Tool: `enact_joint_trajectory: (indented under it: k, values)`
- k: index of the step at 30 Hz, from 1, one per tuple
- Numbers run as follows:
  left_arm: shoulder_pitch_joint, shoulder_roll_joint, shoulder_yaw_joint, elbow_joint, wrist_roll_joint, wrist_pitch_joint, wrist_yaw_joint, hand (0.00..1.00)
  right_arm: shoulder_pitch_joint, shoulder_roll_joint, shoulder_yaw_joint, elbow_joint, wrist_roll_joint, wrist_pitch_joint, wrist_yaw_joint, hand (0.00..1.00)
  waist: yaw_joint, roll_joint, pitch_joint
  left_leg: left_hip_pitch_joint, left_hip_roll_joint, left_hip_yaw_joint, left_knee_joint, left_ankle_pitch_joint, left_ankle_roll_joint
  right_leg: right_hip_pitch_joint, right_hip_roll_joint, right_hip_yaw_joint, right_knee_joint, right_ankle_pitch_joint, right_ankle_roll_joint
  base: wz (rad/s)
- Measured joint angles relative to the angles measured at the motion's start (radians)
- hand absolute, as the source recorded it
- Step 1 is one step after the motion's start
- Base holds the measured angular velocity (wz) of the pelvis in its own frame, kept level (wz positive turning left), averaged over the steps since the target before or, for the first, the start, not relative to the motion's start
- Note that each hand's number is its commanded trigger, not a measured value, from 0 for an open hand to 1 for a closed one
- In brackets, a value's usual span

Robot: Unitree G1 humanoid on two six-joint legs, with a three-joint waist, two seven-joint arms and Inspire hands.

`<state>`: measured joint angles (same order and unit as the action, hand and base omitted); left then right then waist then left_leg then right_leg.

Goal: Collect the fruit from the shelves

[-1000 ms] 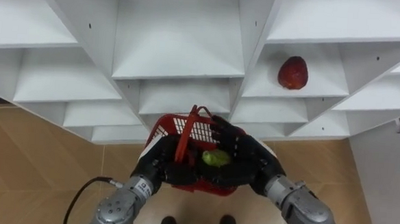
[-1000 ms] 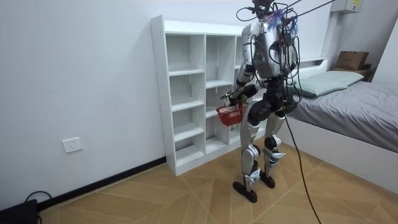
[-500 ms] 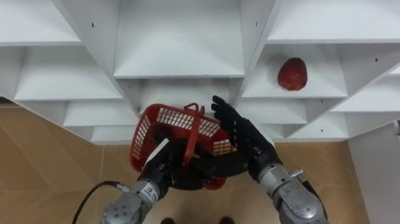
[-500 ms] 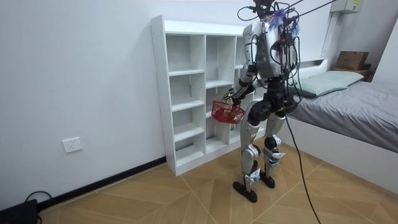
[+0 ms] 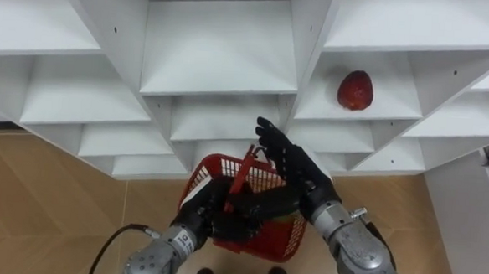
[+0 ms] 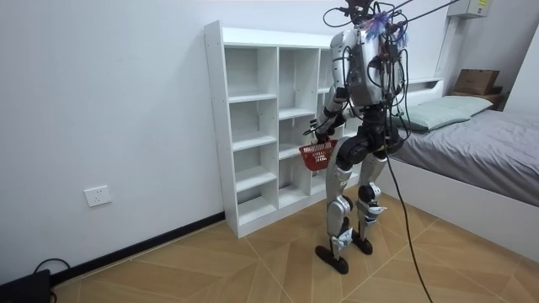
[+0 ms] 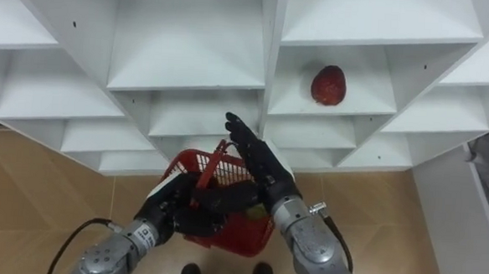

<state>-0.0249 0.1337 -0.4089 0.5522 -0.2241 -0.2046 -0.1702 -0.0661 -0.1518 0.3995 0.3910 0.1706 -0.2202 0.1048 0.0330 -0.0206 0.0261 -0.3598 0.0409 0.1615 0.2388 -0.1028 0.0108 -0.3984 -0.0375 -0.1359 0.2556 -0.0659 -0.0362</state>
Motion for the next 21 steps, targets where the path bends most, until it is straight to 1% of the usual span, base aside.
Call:
enact_joint_trajectory:
  k: [3,8,12,15,18,20,21]
  values:
    - [0.001,0.008,0.001,0.012,0.005,0.0,-0.009,1.0,-0.001,-0.002,0.0,0.0,-0.018,0.0,-0.02,0.0,-0.001,0.0,-0.0001,0.002,0.0,0.0,0.0,0.0,0.0,0.002,0.0,0.0,0.0,0.0,0.0,0.0]
    - [0.002,0.02,0.005,0.088,0.042,0.0,-0.01,1.0,0.001,-0.002,-0.012,0.013,-0.019,0.0,-0.034,0.0,-0.007,0.0,0.0,0.027,0.0,0.001,-0.005,0.0,0.0,0.026,0.001,0.003,-0.004,-0.001,0.0,0.0]
    - [0.0,0.029,0.025,0.143,0.08,0.0,-0.006,1.0,0.007,0.0,-0.033,0.031,-0.024,0.0,-0.068,0.0,-0.008,0.0,0.0,0.048,0.0,0.001,-0.009,0.0,0.0,0.048,0.004,0.005,-0.013,0.0,0.0,-0.01]
    - [0.013,0.036,0.037,0.16,0.082,0.001,0.006,1.0,0.012,-0.001,-0.035,0.03,-0.029,0.0,-0.097,0.0,-0.008,0.001,-0.0001,0.058,0.0,0.005,-0.014,0.0,-0.001,0.053,0.006,0.009,-0.013,0.0,0.0,-0.07]
    - [0.021,0.036,0.046,0.184,0.083,0.0,0.006,1.0,0.033,-0.011,-0.034,0.03,-0.06,-0.004,-0.125,0.0,-0.009,0.001,-0.0002,0.089,0.0,0.003,-0.02,-0.004,-0.005,0.086,0.008,0.009,-0.022,-0.001,0.001,0.0]
    - [0.034,0.038,0.054,0.185,0.084,0.0,0.007,1.0,0.055,-0.02,-0.034,0.018,-0.061,-0.011,-0.136,0.0,-0.008,0.002,-0.0014,0.111,0.0,0.004,-0.031,-0.005,-0.005,0.108,0.012,0.009,-0.035,-0.002,0.001,0.0]
    - [0.039,0.039,0.056,0.182,0.084,0.0,0.01,1.0,0.073,-0.026,-0.035,-0.003,-0.06,-0.012,-0.148,0.0,-0.008,0.003,-0.0054,0.112,0.001,0.004,-0.033,-0.005,-0.005,0.109,0.014,0.008,-0.036,-0.003,0.002,0.0]
